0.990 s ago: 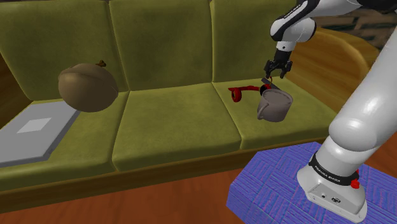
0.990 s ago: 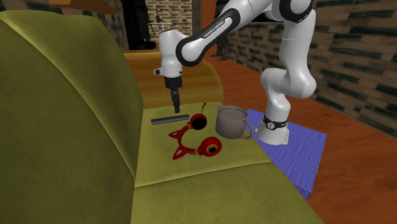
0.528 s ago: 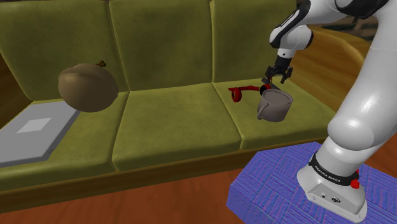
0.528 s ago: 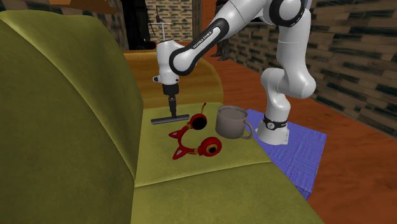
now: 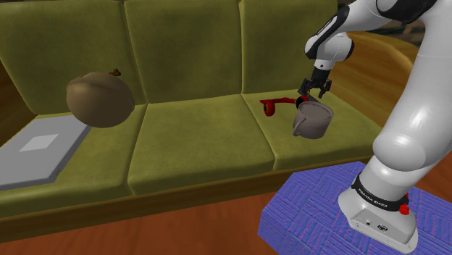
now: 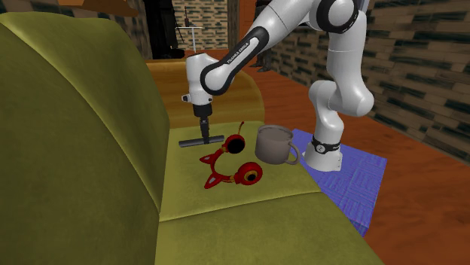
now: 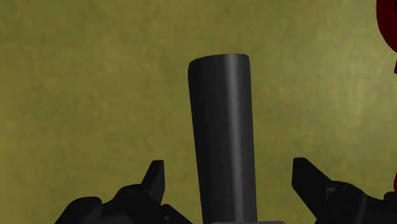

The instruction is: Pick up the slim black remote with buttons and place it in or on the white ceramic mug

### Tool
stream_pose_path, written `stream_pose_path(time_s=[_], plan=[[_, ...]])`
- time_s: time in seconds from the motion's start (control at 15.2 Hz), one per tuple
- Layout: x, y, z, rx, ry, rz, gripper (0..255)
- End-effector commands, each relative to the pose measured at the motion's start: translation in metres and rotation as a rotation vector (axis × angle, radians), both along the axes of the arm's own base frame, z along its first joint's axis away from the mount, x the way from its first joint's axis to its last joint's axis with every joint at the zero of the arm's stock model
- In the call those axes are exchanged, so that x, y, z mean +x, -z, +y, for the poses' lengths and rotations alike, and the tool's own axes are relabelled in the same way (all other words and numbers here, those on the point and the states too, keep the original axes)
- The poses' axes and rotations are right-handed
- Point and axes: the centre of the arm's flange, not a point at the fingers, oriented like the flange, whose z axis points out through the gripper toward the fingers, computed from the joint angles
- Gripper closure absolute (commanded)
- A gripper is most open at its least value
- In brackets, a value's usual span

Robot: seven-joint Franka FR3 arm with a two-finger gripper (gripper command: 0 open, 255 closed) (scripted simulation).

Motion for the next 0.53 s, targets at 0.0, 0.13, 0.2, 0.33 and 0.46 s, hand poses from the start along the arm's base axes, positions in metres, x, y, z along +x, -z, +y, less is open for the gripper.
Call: stream_pose_path(time_s=[0.0, 0.13, 0.2, 0.33, 0.46], plan=[[0.0000, 0.0001, 0.0000, 0.000, 0.000, 0.000, 0], [0.0000, 0.0001, 0.0000, 0.000, 0.000, 0.000, 255], [0.0000, 0.0001, 0.0000, 0.000, 0.000, 0.000, 255], [0.0003, 0.0000, 0.0005, 0.000, 0.000, 0.000, 255], [0.0003, 0.0002, 0.0008, 0.000, 0.000, 0.000, 255]])
